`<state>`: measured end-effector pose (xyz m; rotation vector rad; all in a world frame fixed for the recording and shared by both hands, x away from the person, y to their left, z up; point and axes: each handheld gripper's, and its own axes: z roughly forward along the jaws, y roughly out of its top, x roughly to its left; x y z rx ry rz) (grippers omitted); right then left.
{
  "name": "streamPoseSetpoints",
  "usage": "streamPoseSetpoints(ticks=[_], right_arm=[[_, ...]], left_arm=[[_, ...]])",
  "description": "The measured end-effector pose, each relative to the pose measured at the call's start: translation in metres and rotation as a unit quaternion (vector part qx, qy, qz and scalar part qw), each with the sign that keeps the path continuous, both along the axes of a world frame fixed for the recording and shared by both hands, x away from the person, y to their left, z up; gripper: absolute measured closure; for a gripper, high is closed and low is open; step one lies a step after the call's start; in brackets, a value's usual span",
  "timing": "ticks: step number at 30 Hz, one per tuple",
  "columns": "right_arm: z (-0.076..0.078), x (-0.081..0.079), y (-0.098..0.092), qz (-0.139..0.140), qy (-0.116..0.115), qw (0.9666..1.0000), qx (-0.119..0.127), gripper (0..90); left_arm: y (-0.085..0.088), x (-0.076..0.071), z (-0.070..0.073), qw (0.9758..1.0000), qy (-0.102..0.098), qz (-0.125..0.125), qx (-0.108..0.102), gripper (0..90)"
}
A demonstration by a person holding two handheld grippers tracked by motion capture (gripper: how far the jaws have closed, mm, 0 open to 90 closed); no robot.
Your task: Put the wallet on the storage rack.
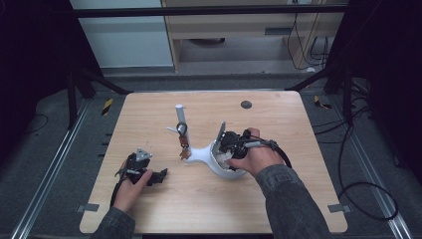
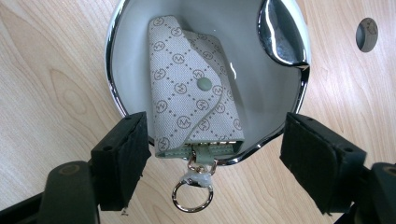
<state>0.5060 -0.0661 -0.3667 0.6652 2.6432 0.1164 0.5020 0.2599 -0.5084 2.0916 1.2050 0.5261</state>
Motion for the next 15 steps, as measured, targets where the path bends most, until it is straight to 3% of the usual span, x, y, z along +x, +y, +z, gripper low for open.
streamPoseSetpoints(ticks=[15], right_arm=[[0.0027,-0.0073,-0.0104,-0.017,-0.009,0.9995,0.023,15.0]], left_arm=[[0.0000,0.0000,-0.0001,1.0000,0.000,0.000,0.000,0.0]])
